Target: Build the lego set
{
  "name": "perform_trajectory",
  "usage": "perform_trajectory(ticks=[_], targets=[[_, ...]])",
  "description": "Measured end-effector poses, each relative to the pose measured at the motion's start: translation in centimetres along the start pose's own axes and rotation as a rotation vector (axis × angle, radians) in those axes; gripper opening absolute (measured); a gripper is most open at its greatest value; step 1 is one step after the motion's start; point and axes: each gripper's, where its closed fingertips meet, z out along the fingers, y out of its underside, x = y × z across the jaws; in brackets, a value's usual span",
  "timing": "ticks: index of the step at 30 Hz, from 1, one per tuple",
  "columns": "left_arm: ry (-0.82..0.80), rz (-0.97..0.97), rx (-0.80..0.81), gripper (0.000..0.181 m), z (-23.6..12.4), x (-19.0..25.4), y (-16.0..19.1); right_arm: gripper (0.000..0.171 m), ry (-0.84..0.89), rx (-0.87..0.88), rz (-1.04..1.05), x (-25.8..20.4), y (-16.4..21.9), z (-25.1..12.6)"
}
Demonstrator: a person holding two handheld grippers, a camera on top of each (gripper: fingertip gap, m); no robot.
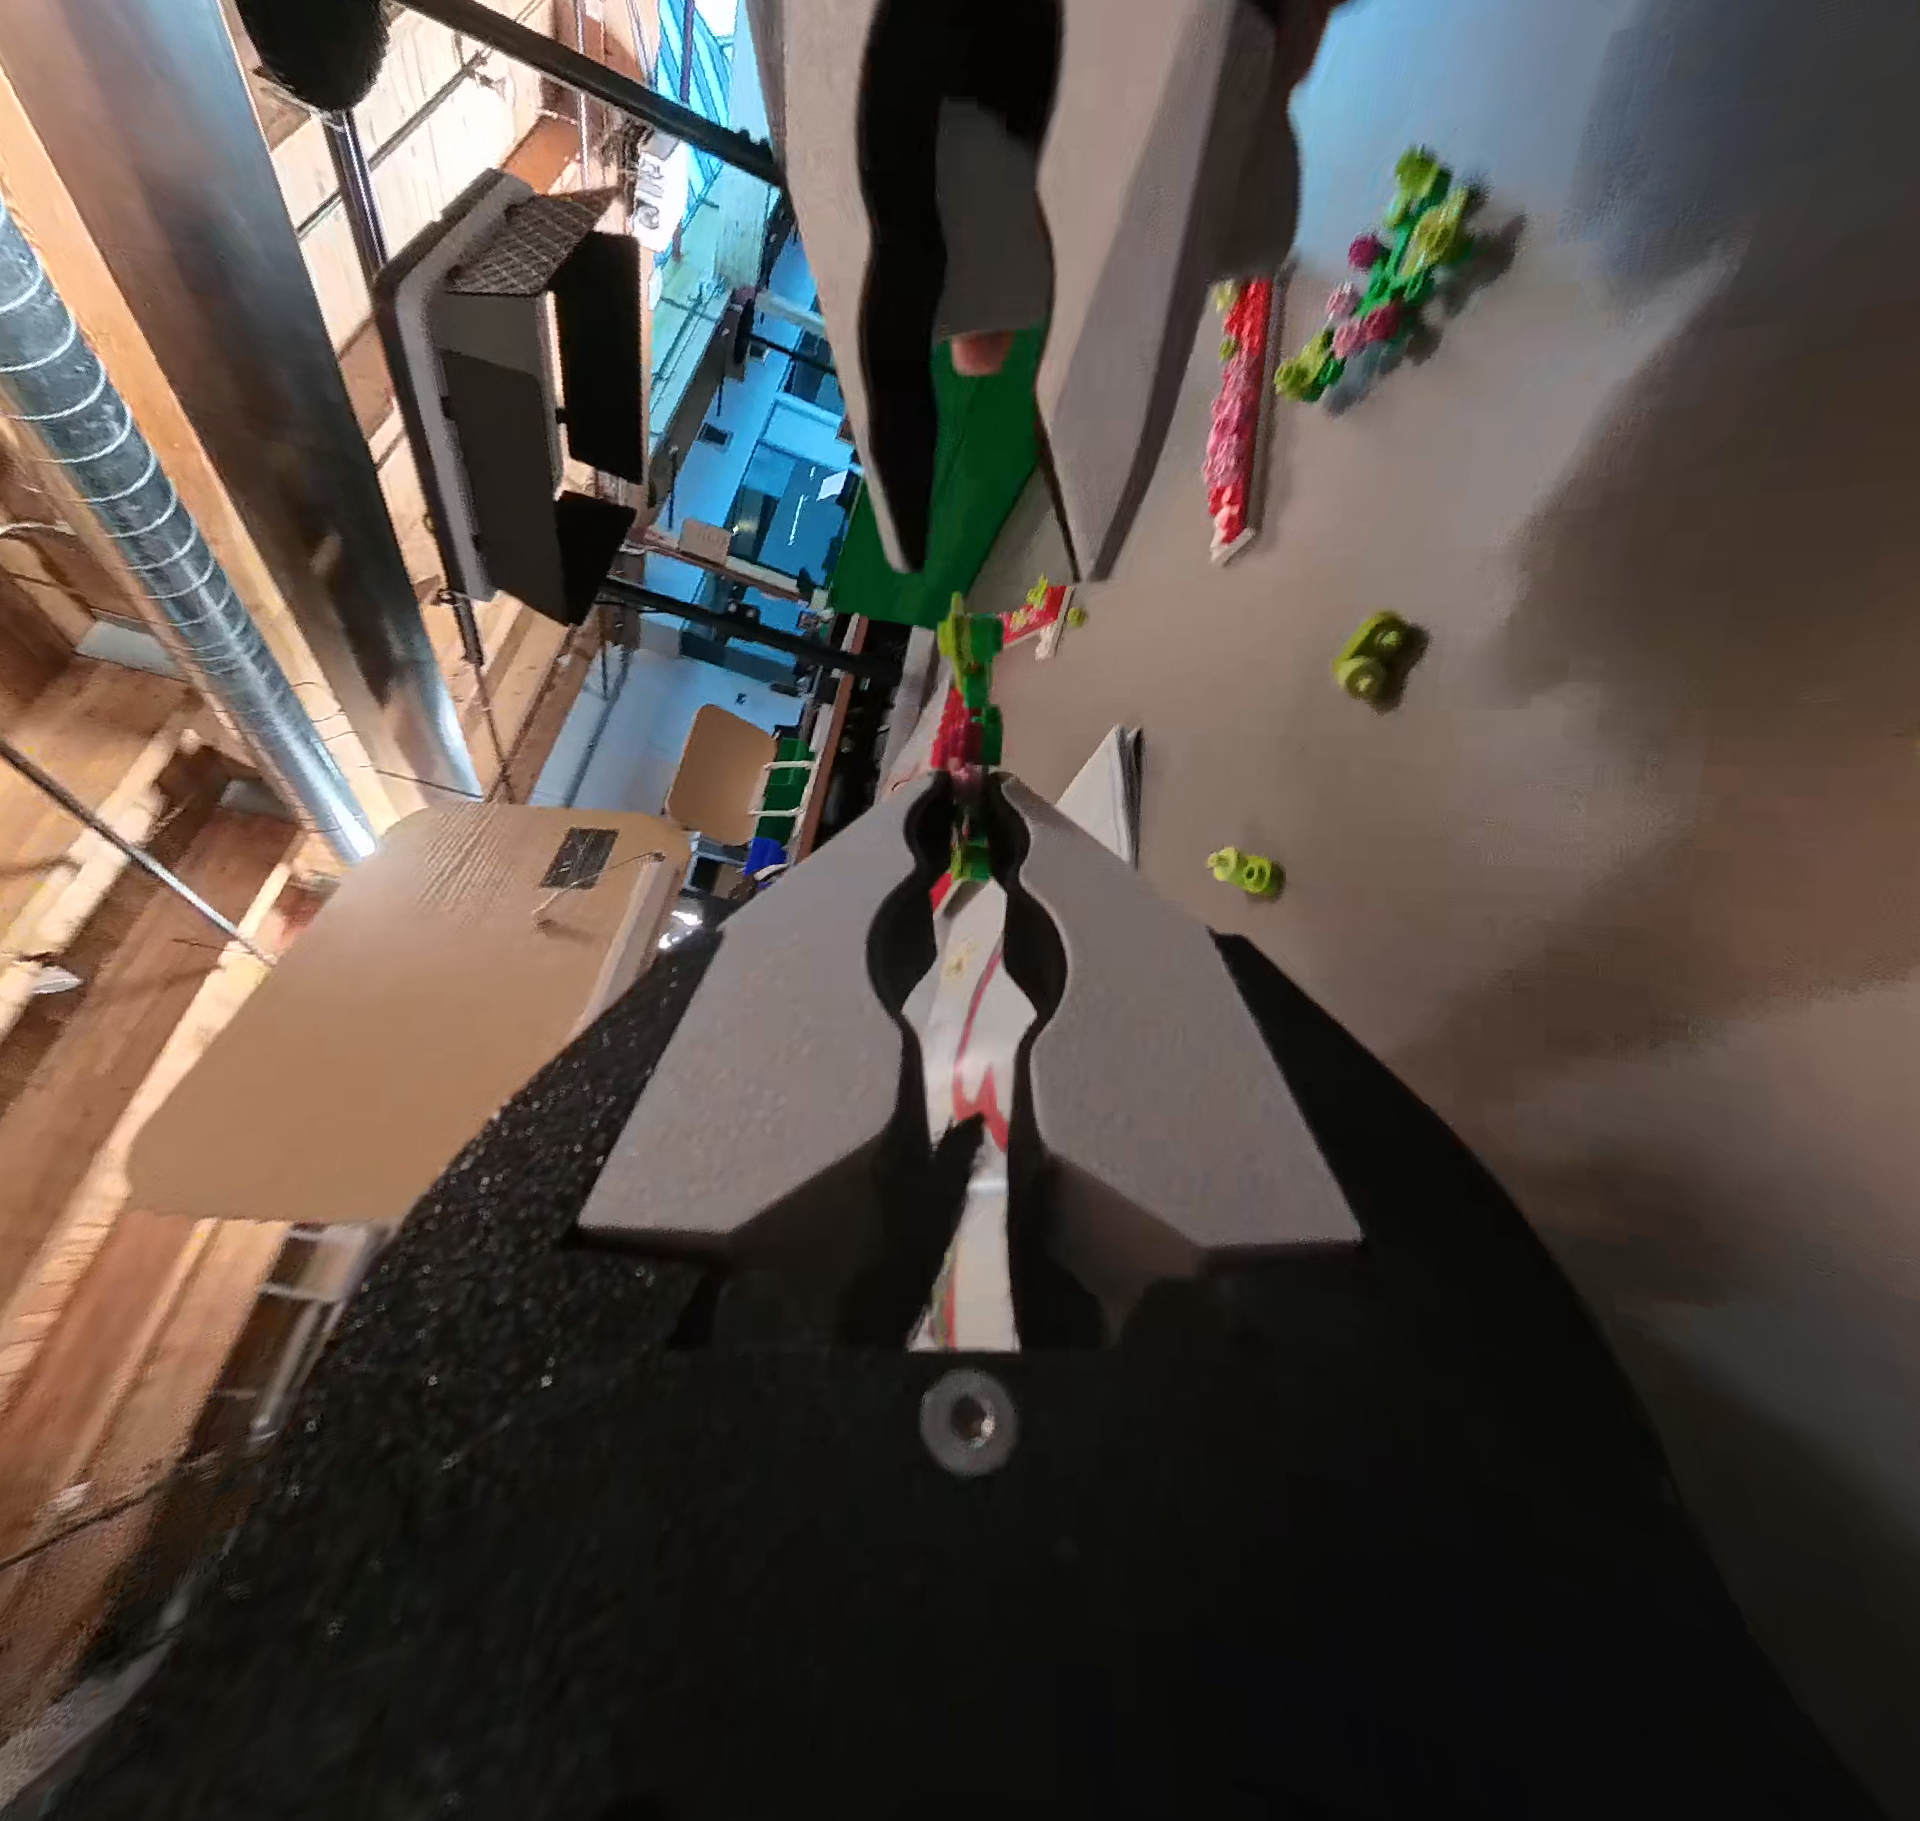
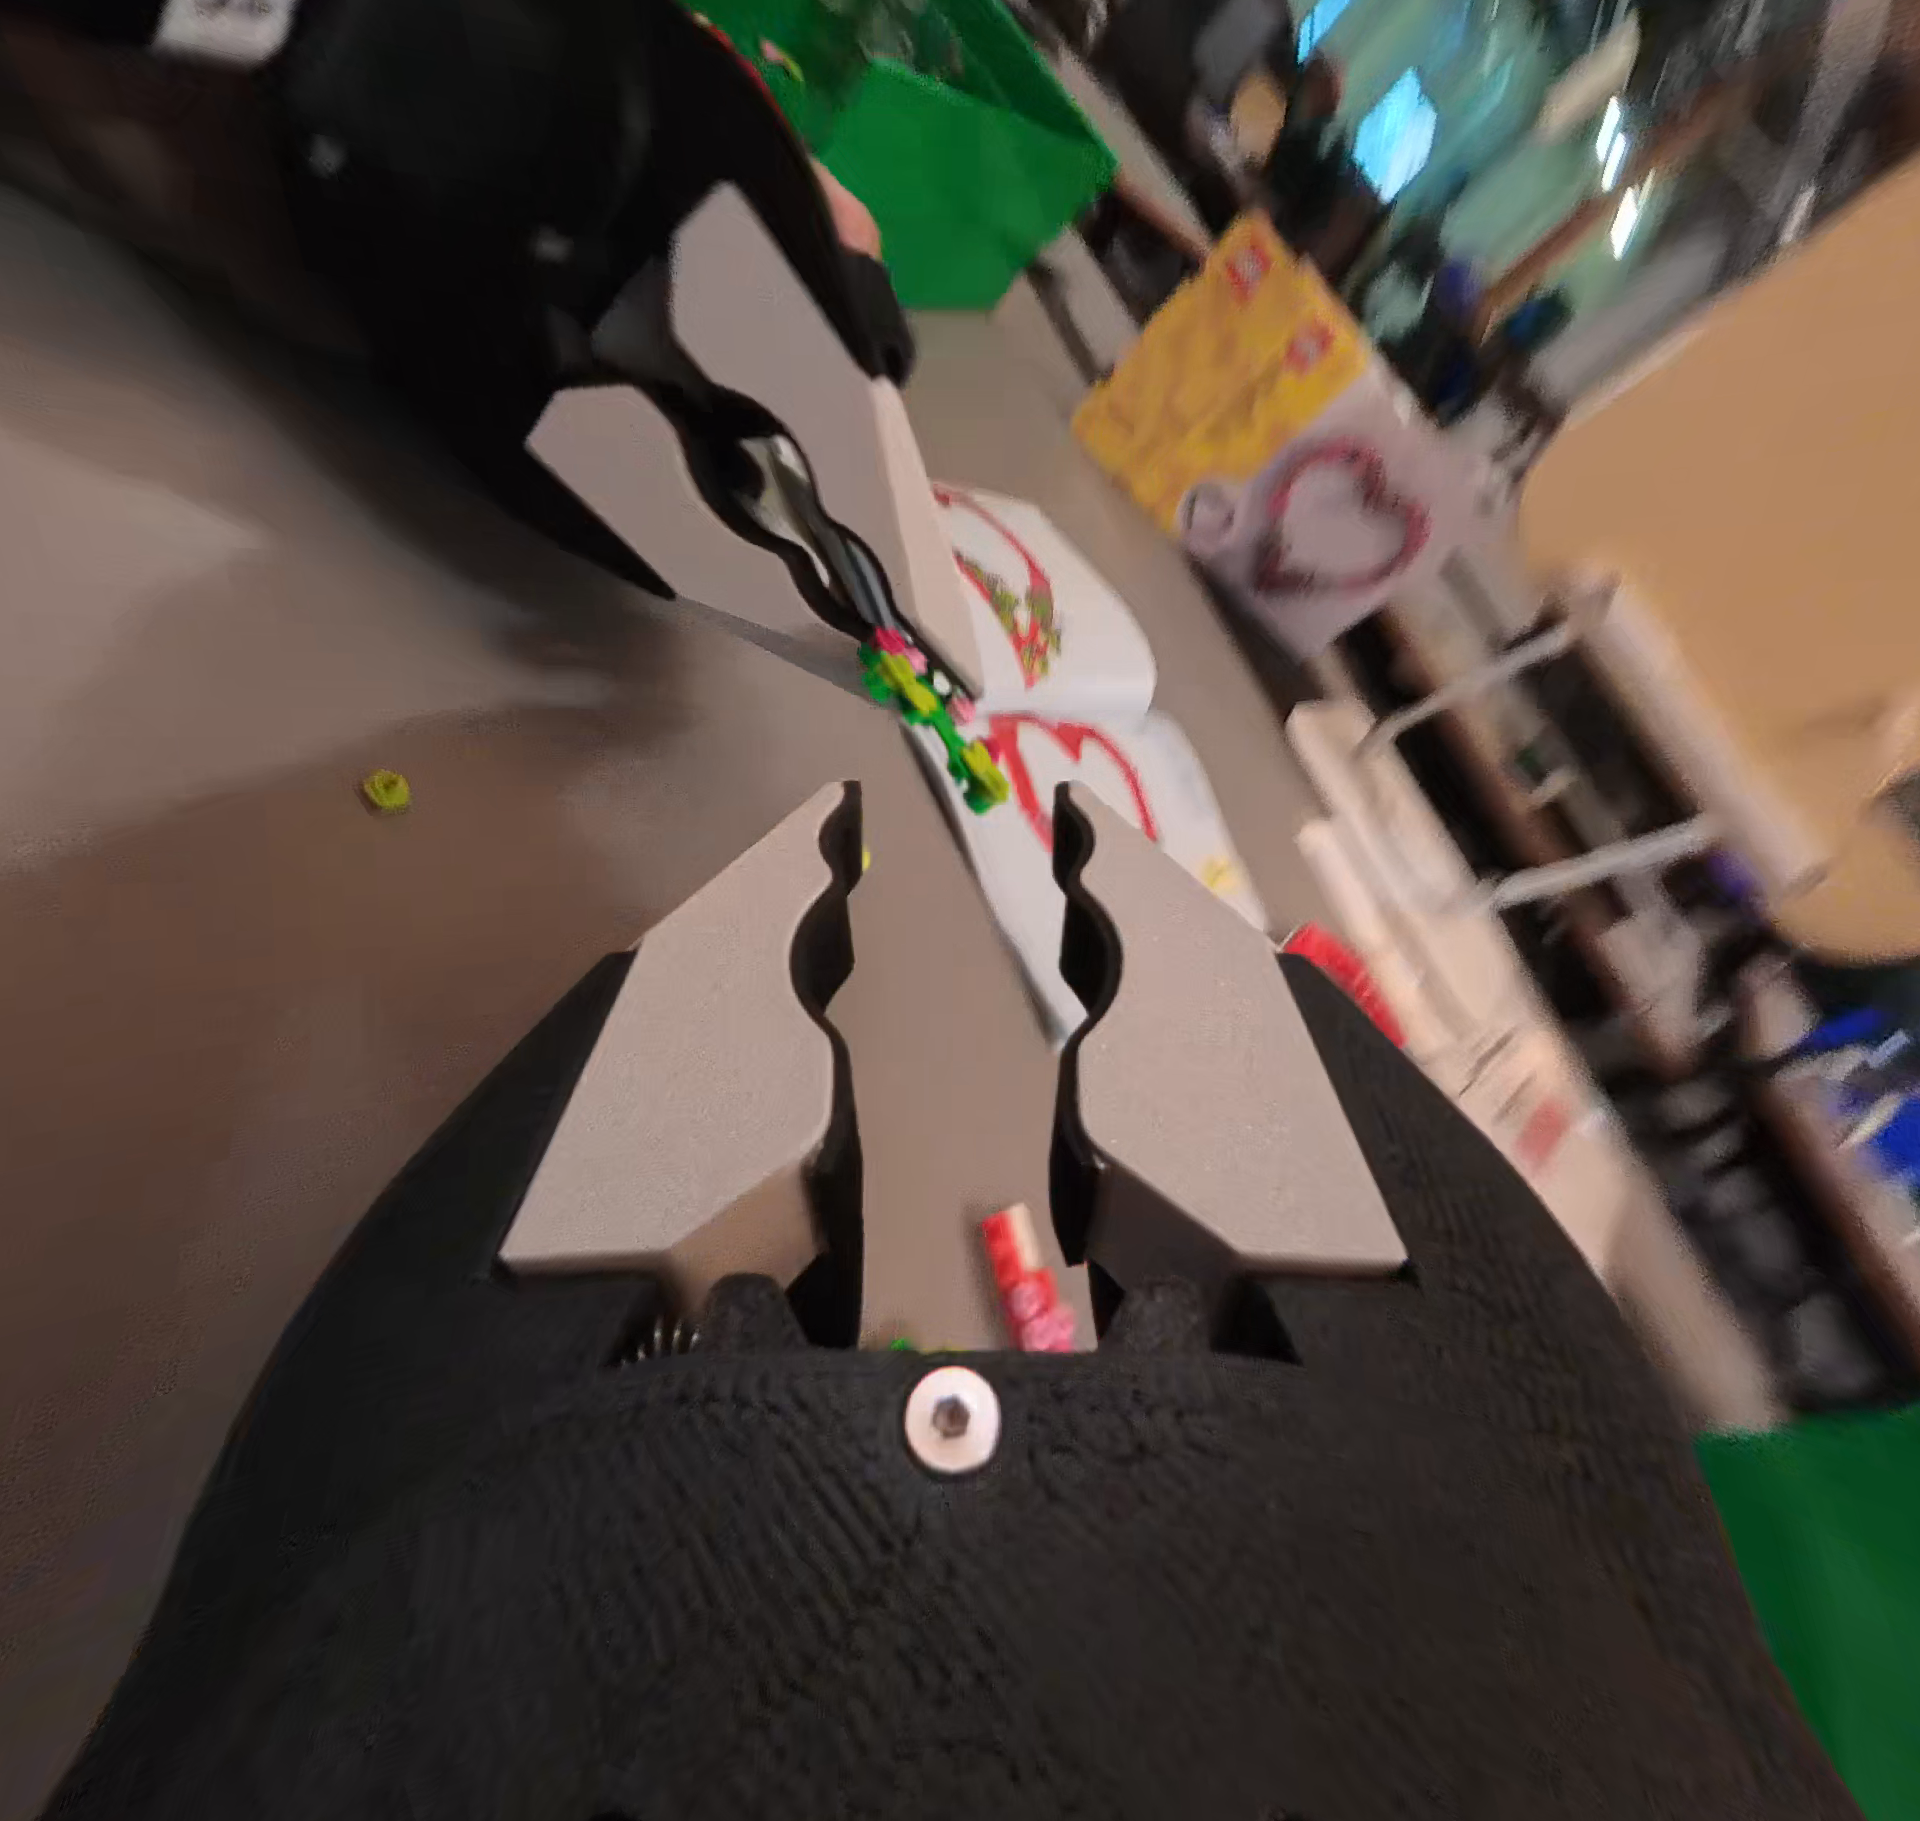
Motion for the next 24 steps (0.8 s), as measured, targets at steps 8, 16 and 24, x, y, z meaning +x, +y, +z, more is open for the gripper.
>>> perform_trajectory(ticks=[8, 16, 24], targets=[[0.094, -0.135, 0.086, 0.003, -0.1, 1.0, -1.6, 0.000, 0.050, 0.166, -0.277, -0.5, -1.4, 0.5], [0.144, -0.204, 0.073, 0.003, 0.0, 1.3, -1.7, 0.000, -0.032, 0.105, -0.050, 0.4, -2.1, 1.7], [0.146, -0.200, 0.064, 0.003, -0.1, 1.2, -1.6, 0.000, -0.026, 0.090, 0.080, 1.9, -2.2, 0.8]])
